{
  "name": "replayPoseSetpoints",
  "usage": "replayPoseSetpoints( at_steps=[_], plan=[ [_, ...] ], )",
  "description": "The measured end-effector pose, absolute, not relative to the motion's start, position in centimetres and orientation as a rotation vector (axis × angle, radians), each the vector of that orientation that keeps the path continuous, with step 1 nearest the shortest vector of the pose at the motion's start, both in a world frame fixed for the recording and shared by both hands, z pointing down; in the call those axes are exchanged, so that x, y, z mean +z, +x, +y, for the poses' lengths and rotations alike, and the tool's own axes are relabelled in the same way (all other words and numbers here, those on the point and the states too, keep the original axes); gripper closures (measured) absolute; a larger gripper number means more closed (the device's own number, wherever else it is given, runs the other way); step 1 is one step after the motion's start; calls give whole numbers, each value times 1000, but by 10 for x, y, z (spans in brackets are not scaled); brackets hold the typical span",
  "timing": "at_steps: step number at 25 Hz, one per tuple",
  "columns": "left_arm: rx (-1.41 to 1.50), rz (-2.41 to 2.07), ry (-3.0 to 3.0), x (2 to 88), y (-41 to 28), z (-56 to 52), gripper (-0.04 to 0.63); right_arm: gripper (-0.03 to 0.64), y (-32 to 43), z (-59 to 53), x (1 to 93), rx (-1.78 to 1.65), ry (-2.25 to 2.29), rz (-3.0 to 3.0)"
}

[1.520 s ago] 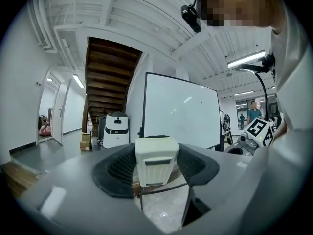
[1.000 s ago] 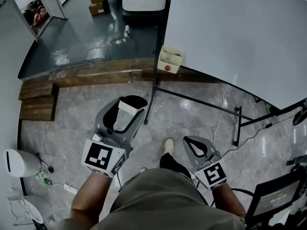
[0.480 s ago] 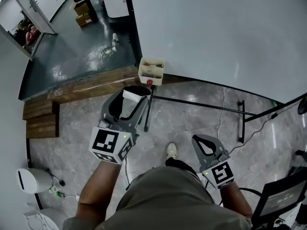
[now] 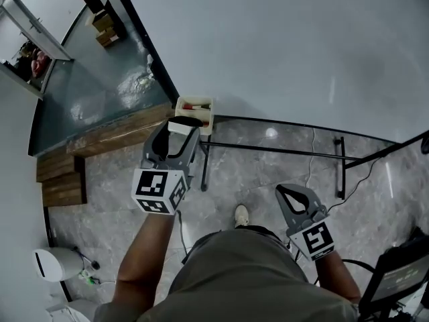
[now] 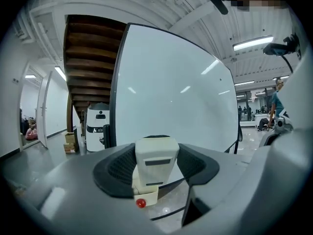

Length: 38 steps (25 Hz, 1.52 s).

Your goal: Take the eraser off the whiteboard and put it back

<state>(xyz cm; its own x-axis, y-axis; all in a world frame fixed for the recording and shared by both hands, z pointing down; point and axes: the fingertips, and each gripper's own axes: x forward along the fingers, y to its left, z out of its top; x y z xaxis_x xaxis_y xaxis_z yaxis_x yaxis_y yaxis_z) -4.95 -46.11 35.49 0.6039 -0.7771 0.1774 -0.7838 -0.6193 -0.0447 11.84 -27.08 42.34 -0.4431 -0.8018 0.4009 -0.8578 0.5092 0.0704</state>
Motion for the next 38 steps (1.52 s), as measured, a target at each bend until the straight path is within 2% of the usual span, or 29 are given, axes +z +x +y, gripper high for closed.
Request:
replayPoseSetpoints(
  at_steps=[19,38],
  plan=[
    [463,-1442,2631,458,-29,-529,328,615,174,-309,444,265,1362,-2340],
    [550,-1461,2600,502,-26,-532,321,615,177,-311,448,307,1357,-2321]
  ],
)
